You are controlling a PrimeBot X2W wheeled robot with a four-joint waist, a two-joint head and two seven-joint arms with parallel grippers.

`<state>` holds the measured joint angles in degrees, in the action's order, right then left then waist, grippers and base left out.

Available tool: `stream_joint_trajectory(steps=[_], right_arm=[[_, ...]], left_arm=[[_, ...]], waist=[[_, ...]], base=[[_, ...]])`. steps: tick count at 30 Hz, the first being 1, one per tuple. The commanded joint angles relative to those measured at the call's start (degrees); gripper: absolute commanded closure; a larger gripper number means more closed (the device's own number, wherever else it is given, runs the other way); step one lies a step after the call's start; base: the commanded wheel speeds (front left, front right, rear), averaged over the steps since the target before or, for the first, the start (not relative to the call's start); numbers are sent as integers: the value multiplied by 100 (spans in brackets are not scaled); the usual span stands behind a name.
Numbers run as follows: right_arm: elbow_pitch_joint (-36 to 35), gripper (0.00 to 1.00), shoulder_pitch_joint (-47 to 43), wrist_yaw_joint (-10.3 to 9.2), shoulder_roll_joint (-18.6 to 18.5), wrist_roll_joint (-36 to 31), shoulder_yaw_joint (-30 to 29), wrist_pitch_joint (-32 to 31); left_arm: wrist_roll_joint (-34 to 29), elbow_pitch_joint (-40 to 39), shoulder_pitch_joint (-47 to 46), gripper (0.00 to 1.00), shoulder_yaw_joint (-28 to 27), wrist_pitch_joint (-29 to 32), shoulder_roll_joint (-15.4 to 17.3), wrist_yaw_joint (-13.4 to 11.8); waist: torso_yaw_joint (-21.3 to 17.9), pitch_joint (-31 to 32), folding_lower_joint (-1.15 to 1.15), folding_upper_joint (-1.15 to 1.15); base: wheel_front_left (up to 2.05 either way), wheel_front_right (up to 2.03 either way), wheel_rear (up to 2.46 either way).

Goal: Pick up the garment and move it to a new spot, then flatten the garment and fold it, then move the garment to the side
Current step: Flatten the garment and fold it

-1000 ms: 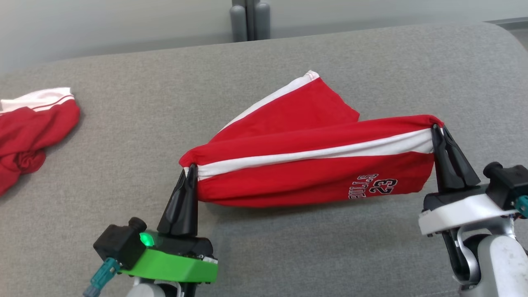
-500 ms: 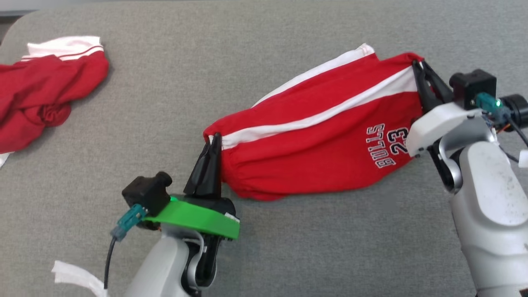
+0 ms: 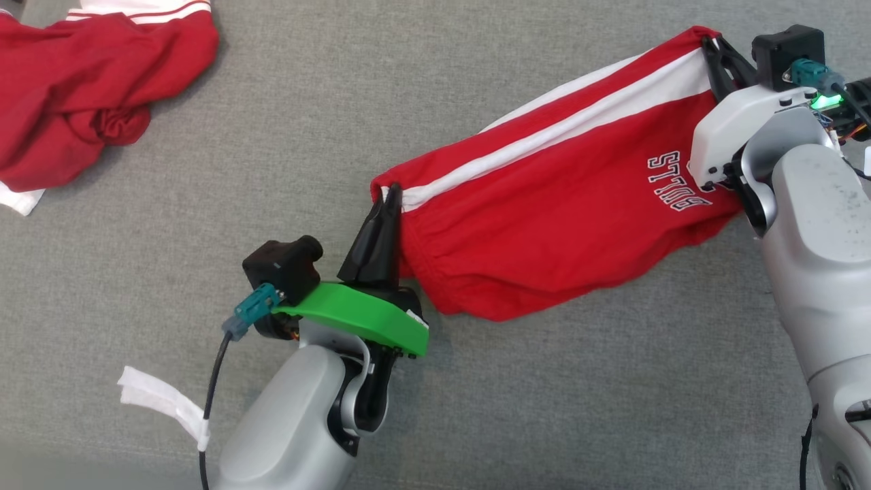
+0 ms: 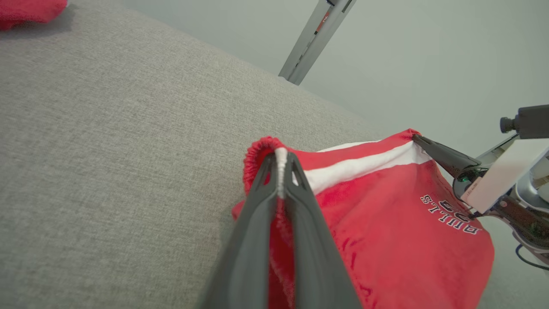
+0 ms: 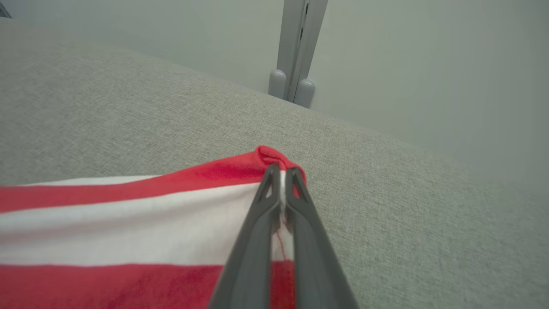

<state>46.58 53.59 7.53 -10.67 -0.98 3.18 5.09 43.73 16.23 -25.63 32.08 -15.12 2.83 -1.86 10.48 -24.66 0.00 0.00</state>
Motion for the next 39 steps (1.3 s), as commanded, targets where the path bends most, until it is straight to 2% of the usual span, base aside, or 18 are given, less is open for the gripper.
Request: stream_joint_trajectory(steps=[1,2,4,6,7,14,23,31,39], right_arm=[[152,60,129,-8,-44,-46,-4,90],[286,4,205,-8,-41,-75,-13,154],[488,0,313,-8,-19,-111,-31,262],[661,0,385,-8,-1,-134,-51,403],[816,0,411,-8,1,-157,-67,548],[1239,0,326,-8,53,-18,-48,841],[1713,0,-31,-8,-111,287,135,956],[2285,0,-285,-8,-266,563,248,561],[2501,0,-325,-8,-261,960,447,6]], left_arm=[[1,94,-143,100,69,-3,13,6],[20,168,-199,100,117,-3,14,17],[-37,274,-291,96,184,-3,14,27],[-119,384,-332,49,195,-3,15,16],[-393,474,-370,0,161,-3,15,-57],[-766,680,-62,0,-49,-4,21,86],[-1270,427,529,0,-603,-3,298,215],[-1513,178,892,0,-1113,-4,543,92],[-1496,-113,1165,0,-1746,-4,481,32]], waist=[[70,-85,0,0],[66,-84,0,0],[48,-56,0,0],[19,0,0,0],[-7,92,0,0],[-128,567,0,0],[-166,1218,0,0],[19,1283,0,0],[204,1124,0,0]], base=[[0,0,0],[0,0,0],[0,0,0],[0,0,0],[0,0,0],[0,0,0],[0,0,0],[0,0,0],[0,0,0]])
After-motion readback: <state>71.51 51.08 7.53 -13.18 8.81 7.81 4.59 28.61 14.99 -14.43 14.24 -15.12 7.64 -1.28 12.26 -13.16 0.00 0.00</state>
